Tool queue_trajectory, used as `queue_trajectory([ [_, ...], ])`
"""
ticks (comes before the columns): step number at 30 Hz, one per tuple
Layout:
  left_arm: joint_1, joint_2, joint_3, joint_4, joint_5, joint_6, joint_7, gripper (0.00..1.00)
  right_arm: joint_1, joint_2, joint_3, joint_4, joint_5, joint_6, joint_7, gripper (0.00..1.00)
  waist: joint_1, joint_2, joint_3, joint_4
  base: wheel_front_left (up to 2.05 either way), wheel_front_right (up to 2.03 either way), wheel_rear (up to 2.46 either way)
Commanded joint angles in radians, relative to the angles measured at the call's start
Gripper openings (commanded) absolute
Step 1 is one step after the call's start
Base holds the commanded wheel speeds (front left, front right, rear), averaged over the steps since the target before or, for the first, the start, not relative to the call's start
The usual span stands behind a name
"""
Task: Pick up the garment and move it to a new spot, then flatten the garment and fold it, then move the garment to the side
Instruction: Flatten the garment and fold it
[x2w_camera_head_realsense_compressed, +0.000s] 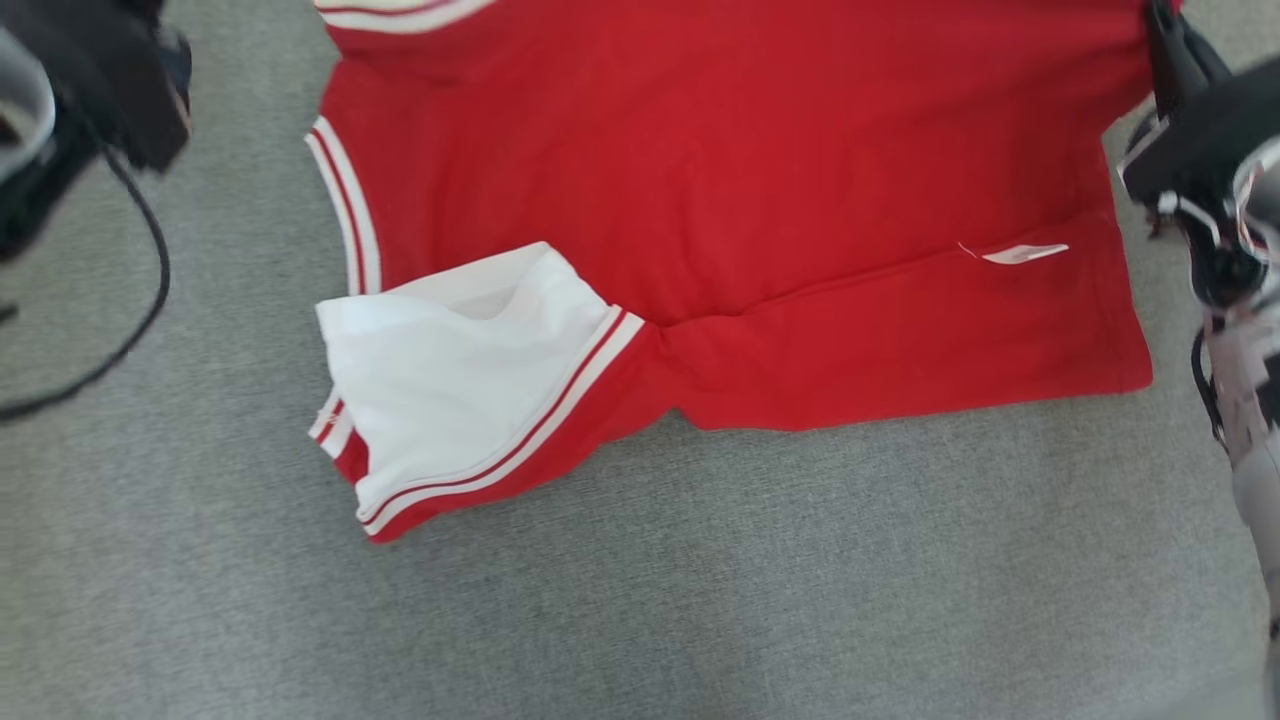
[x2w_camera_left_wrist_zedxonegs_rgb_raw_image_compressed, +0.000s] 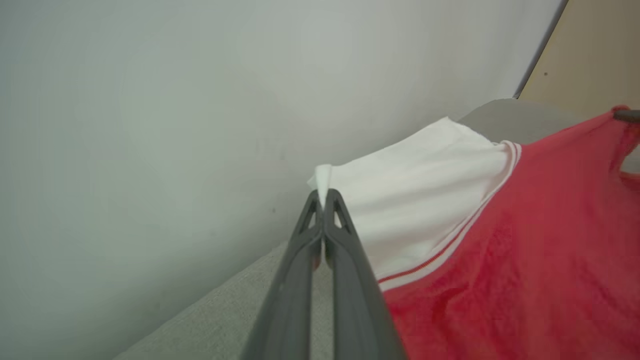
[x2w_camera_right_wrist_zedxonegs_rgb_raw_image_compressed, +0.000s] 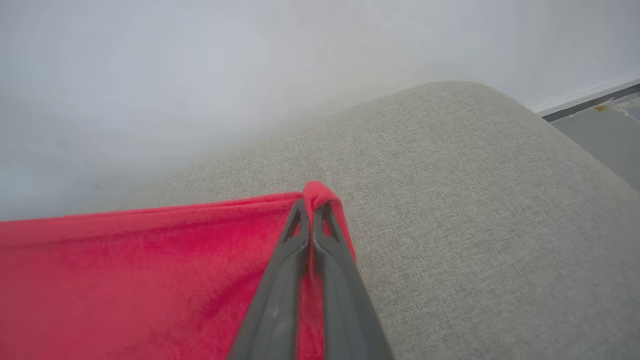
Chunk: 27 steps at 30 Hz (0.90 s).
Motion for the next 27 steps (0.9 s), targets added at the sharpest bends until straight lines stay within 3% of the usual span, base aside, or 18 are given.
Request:
queue_trajectory([
  [1,0.031,0.033,-0.001,-0.02,-0.016,0.001,-0.014,0.0,0.033,-0.021,0.015,-0.013,0.02,-0.001,-0.013,0.0,0.0,0.0,-0.021,0.018,0.0,0.0,0.0],
  [5,0.117,0.095,0.006,-0.128,-0.055,0.016,-0.034,0.0,0.115,-0.064,0.06,-0.058,0.106,-0.001,-0.038,0.0,0.0,0.0,-0.05,0.033,0.0,0.0,0.0],
  [8,0.194,0.144,0.005,-0.234,-0.093,0.053,-0.03,0.0,0.17,-0.094,0.087,-0.086,0.157,-0.001,-0.051,0.0,0.0,0.0,-0.073,0.04,0.0,0.0,0.0],
  [17,0.423,0.291,-0.002,-0.569,-0.191,0.219,-0.06,0.0,0.303,-0.16,0.126,-0.155,0.237,-0.001,-0.085,0.0,0.0,0.0,-0.113,0.048,0.0,0.0,0.0],
  [22,0.536,0.331,-0.01,-0.685,-0.227,0.294,-0.09,0.0,0.372,-0.176,0.135,-0.184,0.261,-0.001,-0.092,0.0,0.0,0.0,-0.123,0.048,0.0,0.0,0.0],
  [27,0.613,0.329,-0.014,-0.722,-0.243,0.325,-0.114,0.0,0.419,-0.174,0.141,-0.195,0.265,-0.001,-0.103,0.0,0.0,0.0,-0.126,0.046,0.0,0.0,0.0],
])
